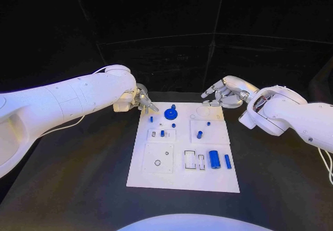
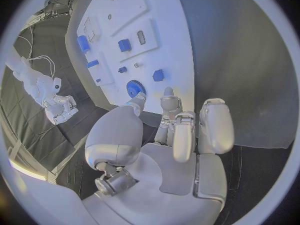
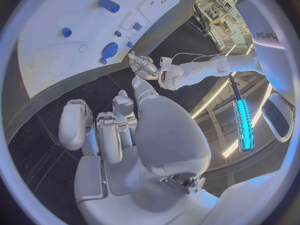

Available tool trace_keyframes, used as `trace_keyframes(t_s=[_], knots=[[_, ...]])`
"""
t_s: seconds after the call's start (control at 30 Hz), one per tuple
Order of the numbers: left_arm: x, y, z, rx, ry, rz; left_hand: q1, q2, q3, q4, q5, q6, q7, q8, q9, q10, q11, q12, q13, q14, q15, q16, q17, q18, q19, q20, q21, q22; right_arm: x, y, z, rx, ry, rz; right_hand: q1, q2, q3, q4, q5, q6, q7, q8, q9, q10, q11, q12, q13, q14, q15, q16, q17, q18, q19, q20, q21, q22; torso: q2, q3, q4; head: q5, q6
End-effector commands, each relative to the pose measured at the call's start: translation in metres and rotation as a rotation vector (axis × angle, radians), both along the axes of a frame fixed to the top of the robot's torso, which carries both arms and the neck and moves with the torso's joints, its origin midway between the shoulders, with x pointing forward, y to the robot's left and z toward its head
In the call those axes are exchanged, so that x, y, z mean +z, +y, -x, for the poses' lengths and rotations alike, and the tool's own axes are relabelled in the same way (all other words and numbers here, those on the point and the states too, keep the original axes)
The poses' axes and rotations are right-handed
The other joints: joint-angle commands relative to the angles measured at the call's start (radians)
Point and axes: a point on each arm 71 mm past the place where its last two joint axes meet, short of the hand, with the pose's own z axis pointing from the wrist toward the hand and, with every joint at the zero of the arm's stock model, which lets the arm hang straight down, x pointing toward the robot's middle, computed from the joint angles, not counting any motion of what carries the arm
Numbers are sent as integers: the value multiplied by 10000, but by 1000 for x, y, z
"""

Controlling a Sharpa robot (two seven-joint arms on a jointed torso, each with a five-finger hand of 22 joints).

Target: Assemble the parts on the task board

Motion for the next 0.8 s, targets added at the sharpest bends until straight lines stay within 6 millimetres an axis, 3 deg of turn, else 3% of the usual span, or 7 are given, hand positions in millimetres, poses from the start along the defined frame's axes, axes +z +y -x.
trace_keyframes(t_s=[0.03, 0.8], knots=[[-4, -2, 0, -209, 218, -183, 83, 21, -71, -3, -60, 52, 12, 25, -13, 50, -43, 64, 7, 1054, 28, 32, 2635, -54, 23, 32, 21, 18, 1, 2, 0, 119, -29, -53, -82, 14, -43, 35, 39, 8, 28, 44, -15, -52, -26, -23, -1, 1042, 25, 27, 2635, 99, -61, -10, -48, -11, -2, -1, -1, 12, -12], [-16, -11, 5, -458, 664, -270, 522, 233, -139, -149, -60, 114, -10, 45, -83, 67, -62, 86, -9, 1054, 13, 32, 2635, -62, 40, 18, 38, 63, 1, 3, 0, 147, -28, -57, -61, 33, -30, 34, 57, 4, 26, 43, -16, -61, -29, -38, -16, 1042, 24, 27, 2635, 100, -64, -11, -53, -18, -14, 11, 4, 29, -58]])
